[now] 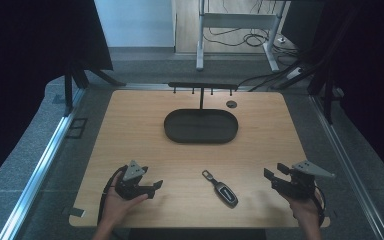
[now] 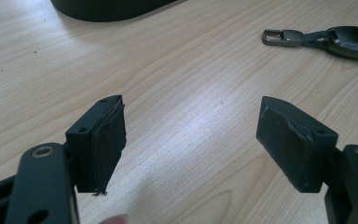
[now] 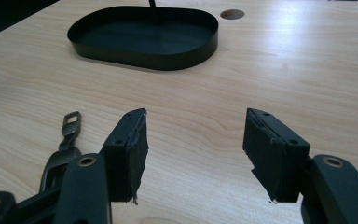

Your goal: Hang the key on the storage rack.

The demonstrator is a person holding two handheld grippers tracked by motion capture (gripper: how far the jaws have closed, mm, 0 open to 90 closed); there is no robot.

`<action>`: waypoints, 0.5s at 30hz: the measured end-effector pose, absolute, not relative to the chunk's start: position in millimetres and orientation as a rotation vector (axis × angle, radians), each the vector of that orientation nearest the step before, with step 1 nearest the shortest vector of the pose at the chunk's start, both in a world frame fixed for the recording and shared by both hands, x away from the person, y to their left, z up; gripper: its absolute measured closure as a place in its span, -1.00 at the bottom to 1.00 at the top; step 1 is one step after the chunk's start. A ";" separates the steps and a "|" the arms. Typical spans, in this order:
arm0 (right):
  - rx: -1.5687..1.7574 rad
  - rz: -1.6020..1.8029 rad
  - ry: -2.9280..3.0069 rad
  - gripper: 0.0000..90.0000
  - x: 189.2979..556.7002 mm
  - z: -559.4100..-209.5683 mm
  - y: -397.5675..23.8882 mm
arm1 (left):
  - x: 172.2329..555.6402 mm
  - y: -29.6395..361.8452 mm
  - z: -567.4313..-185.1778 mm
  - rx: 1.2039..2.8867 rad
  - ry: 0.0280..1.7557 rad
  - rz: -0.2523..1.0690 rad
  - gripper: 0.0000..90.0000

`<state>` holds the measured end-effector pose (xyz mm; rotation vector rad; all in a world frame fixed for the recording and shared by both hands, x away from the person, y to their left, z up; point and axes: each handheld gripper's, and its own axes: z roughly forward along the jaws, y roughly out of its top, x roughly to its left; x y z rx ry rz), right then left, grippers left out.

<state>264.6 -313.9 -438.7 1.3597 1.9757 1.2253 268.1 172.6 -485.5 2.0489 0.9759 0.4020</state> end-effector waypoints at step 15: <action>1.294 1.271 2.013 -0.06 265.3 -430.8 -296.9 | 268.1 171.5 -485.9 2.052 0.977 0.395 -0.46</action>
